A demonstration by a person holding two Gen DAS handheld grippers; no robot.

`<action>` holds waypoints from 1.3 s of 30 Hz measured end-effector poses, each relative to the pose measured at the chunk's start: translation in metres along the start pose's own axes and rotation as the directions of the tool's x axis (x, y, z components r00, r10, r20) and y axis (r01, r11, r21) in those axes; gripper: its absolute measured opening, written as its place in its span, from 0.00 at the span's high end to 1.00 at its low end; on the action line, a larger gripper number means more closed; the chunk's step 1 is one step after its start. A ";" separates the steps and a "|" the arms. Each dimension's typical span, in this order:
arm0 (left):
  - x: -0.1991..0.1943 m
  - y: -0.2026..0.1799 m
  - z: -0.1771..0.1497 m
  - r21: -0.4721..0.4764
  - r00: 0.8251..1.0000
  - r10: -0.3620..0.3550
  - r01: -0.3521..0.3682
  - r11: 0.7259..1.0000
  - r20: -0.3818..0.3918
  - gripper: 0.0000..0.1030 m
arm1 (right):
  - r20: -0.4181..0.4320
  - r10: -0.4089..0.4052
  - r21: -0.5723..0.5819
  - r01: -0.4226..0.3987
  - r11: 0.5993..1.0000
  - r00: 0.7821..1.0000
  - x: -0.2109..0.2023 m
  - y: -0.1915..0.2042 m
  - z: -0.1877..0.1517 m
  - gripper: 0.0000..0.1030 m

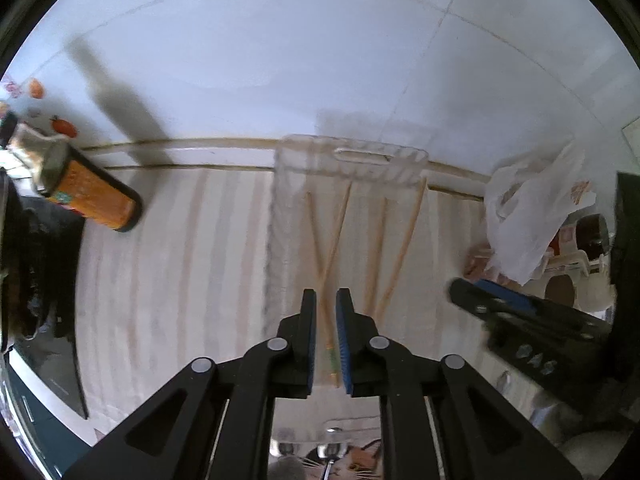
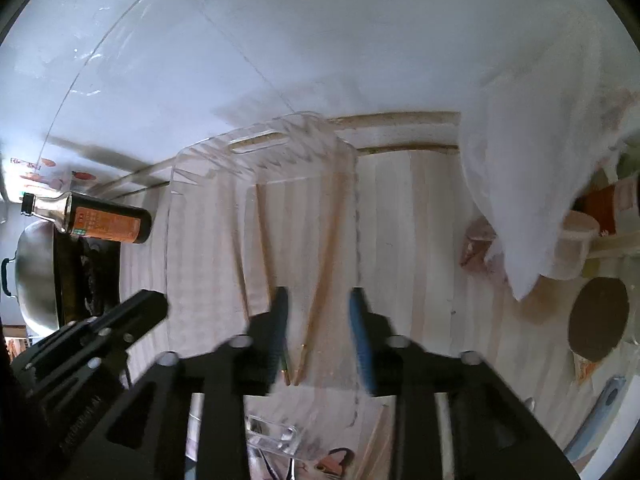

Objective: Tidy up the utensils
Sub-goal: 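Open both tools to release the chopsticks into the basket, then return both tools to the mat and close each on a chopstick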

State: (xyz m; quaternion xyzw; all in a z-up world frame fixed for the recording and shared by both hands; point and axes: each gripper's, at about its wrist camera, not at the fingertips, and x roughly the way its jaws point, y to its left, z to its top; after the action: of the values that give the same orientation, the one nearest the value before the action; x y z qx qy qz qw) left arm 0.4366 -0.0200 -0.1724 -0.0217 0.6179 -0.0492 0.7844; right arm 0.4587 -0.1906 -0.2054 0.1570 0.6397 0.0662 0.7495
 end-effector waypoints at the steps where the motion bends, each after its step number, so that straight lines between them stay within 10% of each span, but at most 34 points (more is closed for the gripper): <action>1: -0.006 0.002 -0.006 0.005 0.999 0.026 -0.026 1.000 0.025 0.87 | 0.013 -0.008 0.003 0.008 1.000 1.000 -0.006 -0.003 -0.004 0.65; 6: -0.024 0.014 -0.029 -0.034 0.987 0.103 -0.099 0.994 0.121 0.33 | 0.082 -0.040 0.032 0.038 0.999 0.996 -0.037 -0.030 -0.031 0.60; 11: -0.033 0.023 -0.064 -0.072 0.964 0.156 -0.144 0.987 0.213 0.01 | 0.133 -0.071 0.065 0.063 0.996 0.989 -0.053 -0.058 -0.076 0.50; 22: 0.016 0.029 -0.154 -0.063 0.950 0.300 -0.295 0.953 0.090 0.00 | -0.084 -0.011 0.183 0.027 0.983 0.996 0.043 -0.092 -0.202 0.50; 28: 0.023 0.024 -0.185 0.009 0.919 0.381 -0.384 0.923 0.103 0.00 | -0.101 -0.025 0.172 0.042 0.984 0.995 0.071 -0.083 -0.234 0.70; 30: 0.020 0.018 -0.189 0.036 0.912 0.392 -0.399 0.916 0.121 0.00 | -0.104 -0.035 0.162 0.052 0.985 0.994 0.073 -0.083 -0.241 0.90; 39: 0.053 -0.053 -0.203 0.188 0.974 0.224 -0.218 0.958 -0.011 0.02 | -0.089 -0.166 0.113 0.176 0.978 0.982 0.057 -0.112 -0.246 0.96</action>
State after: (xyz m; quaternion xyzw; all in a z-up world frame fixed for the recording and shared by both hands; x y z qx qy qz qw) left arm 0.2490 -0.0730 -0.2663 0.1216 0.6218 -0.0190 0.7734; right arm 0.2166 -0.2423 -0.3272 0.1438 0.6827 -0.0311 0.7157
